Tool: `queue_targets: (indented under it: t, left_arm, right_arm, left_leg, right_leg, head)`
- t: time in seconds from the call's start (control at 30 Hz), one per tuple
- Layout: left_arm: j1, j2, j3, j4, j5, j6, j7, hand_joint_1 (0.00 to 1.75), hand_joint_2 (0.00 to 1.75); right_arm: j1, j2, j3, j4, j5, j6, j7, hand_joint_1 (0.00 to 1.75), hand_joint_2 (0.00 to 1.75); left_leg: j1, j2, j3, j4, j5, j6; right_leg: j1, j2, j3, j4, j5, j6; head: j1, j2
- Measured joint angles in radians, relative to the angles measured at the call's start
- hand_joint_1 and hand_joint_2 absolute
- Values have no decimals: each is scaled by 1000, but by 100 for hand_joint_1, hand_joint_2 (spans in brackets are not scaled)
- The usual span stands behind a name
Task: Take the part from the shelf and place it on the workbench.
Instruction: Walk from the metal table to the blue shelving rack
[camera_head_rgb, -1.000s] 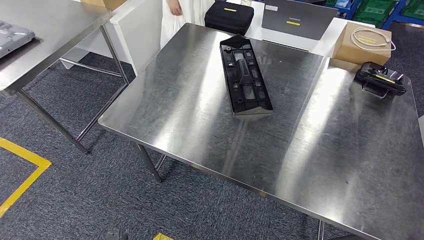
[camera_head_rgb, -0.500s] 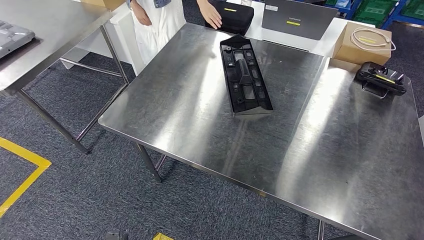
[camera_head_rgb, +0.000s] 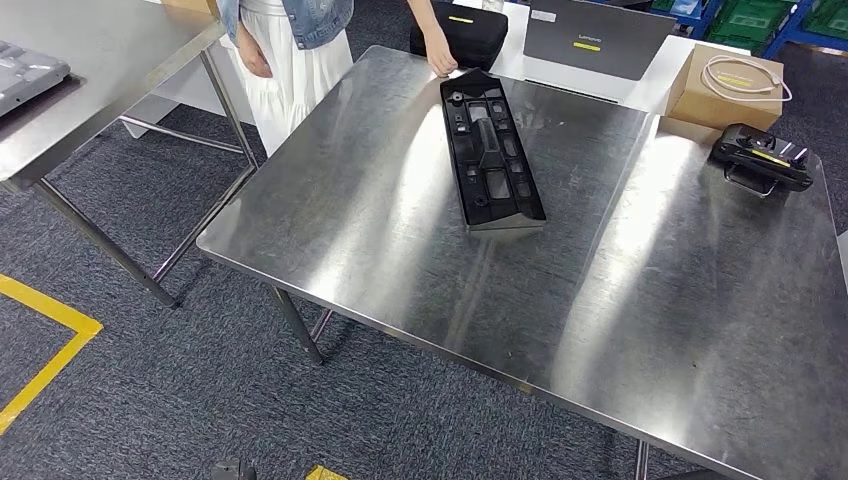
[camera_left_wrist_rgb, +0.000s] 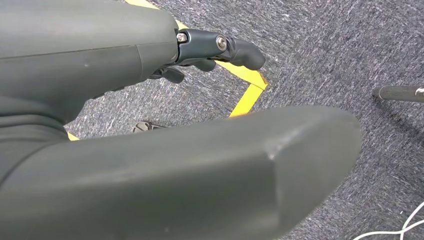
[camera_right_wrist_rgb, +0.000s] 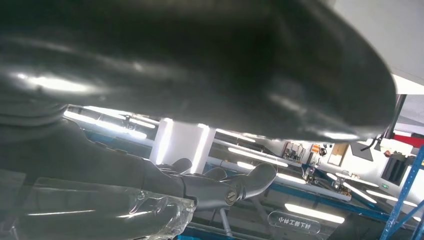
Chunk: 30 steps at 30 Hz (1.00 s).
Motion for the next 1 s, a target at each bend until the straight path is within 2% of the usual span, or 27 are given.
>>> queue_targets:
  t: [1.0]
  left_arm:
    - [0,-3,0,0,2,0,-4,0,0]
  right_arm:
    - [0,3,-7,0,18,12,6,0,0]
  left_leg:
    - [0,-1,0,0,0,0]
  right_leg:
    - [0,-1,0,0,0,0]
  head:
    - [0,0]
